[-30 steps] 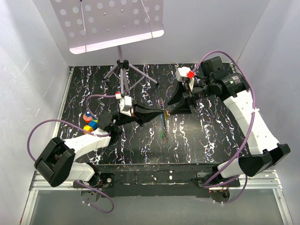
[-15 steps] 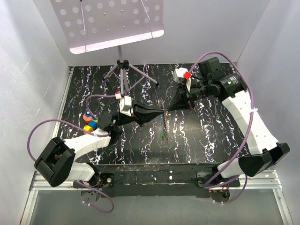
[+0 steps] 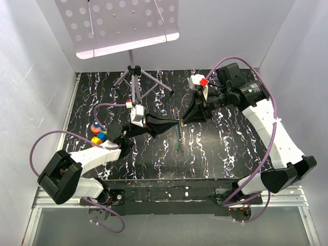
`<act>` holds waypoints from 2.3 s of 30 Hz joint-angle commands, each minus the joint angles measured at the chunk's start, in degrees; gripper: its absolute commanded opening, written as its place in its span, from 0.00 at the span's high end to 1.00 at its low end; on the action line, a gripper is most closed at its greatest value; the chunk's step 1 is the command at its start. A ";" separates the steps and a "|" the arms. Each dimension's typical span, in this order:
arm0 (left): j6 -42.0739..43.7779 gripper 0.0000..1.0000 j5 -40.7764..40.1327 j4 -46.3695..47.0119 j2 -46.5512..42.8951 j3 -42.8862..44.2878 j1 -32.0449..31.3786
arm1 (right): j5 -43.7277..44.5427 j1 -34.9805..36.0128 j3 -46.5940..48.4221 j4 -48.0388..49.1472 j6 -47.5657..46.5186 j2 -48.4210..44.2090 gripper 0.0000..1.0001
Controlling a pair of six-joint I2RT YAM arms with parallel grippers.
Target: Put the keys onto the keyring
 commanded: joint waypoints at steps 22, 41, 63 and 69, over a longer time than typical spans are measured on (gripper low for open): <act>-4.09 1.00 -3.10 9.16 -0.94 -0.90 0.65 | -0.10 0.51 -2.57 1.72 1.43 0.07 0.99; -12.35 1.00 -2.30 12.24 -0.93 1.29 2.24 | -8.08 -1.33 -3.19 6.20 11.88 -1.51 0.65; -22.90 1.00 -11.00 2.76 0.38 9.20 1.89 | 0.52 -5.73 -6.00 24.32 38.70 -9.25 0.58; -26.59 1.00 -14.87 -2.24 1.44 10.69 1.54 | -1.76 -11.96 -4.50 22.82 43.88 -7.50 0.58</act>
